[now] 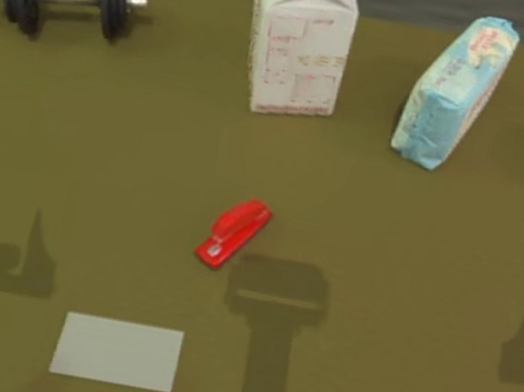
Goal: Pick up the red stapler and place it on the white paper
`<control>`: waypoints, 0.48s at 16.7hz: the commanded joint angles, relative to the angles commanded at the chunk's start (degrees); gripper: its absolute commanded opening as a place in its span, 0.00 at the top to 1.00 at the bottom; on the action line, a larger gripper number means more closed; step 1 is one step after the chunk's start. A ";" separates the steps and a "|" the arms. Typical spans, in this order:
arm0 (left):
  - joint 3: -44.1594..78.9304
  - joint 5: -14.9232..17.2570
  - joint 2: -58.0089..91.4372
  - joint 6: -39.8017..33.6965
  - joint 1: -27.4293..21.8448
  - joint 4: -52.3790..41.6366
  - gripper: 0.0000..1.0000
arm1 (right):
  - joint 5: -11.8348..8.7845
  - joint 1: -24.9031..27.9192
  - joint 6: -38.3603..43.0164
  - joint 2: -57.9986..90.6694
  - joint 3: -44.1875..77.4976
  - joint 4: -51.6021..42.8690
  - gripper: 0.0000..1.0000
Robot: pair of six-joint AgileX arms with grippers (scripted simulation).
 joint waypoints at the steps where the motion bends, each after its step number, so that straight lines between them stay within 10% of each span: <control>1: 0.00 0.00 0.00 0.00 0.00 0.00 0.00 | 0.00 0.00 0.00 0.00 0.00 0.00 0.00; 8: 12.29 0.24 12.41 -0.11 -4.15 -8.66 0.00 | 0.00 0.00 0.00 0.00 0.00 0.00 0.00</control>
